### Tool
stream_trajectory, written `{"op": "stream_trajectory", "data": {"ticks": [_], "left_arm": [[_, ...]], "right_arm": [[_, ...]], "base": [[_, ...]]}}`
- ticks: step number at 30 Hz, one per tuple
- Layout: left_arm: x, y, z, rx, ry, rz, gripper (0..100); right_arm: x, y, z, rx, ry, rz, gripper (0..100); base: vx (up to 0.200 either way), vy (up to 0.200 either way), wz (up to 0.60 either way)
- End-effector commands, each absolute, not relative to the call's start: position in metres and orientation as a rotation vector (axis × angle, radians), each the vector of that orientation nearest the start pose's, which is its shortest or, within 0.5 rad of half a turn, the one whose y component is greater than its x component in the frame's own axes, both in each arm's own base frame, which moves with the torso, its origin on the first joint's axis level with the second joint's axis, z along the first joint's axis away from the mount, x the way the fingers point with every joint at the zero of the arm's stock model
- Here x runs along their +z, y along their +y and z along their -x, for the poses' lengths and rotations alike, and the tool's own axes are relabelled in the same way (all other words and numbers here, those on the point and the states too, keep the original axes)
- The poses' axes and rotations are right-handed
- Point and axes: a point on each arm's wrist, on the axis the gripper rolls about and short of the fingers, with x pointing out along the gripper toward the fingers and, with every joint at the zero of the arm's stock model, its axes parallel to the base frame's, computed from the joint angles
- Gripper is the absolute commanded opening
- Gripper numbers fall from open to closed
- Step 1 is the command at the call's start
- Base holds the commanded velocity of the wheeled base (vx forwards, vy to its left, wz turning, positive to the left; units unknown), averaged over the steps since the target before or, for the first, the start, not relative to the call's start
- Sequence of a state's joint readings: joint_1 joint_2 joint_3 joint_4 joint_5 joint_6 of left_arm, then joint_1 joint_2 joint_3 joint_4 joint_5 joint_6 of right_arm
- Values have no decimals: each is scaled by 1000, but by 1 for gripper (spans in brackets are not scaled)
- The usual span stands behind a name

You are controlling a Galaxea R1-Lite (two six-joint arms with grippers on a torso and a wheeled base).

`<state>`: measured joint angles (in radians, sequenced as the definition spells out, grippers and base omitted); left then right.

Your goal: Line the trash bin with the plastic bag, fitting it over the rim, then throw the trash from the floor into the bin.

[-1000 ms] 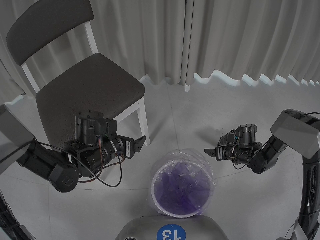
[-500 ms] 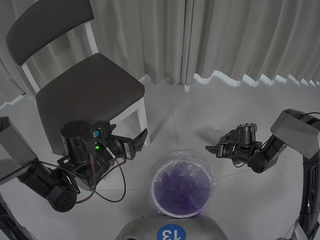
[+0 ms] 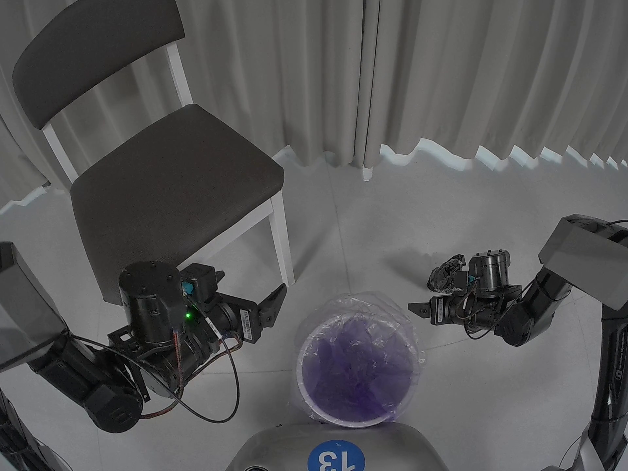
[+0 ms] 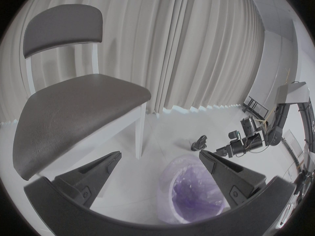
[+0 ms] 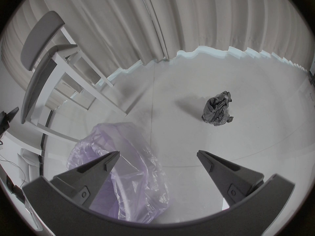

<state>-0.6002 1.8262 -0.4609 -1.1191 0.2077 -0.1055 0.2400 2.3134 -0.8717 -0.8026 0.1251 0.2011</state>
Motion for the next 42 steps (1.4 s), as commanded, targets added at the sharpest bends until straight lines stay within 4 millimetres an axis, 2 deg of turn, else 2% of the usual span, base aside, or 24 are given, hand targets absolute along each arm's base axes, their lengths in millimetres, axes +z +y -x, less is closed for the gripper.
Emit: {"op": "stream_trajectory", "data": {"ticks": [1, 2, 6, 9, 16, 27, 37, 42], "left_arm": [[121, -155, -233, -379, 243, 37, 100], [121, -155, -233, -379, 243, 37, 100], [122, -155, -232, -382, 242, 38, 100], [121, -155, -232, -382, 243, 38, 100], [121, -155, -232, -380, 243, 38, 100], [121, -153, -233, -372, 241, 39, 100], [119, -152, -233, -370, 248, 37, 100], [119, -152, -233, -372, 246, 39, 100]], "right_arm": [[-5, 94, -370, 292, 687, -151, 100], [-5, 94, -370, 292, 687, -151, 100], [-29, 106, -380, 308, 703, -149, 100], [-38, 107, -380, 310, 724, -146, 100], [-42, 108, -379, 311, 737, -143, 100], [-64, 111, -382, 308, 776, -135, 100], [-63, 109, -387, 303, 766, -143, 100], [-64, 99, -392, 278, 757, -155, 100]], "base": [[0, 0, 0], [0, 0, 0], [0, 0, 0], [0, 0, 0], [0, 0, 0], [0, 0, 0], [0, 0, 0], [0, 0, 0]]}}
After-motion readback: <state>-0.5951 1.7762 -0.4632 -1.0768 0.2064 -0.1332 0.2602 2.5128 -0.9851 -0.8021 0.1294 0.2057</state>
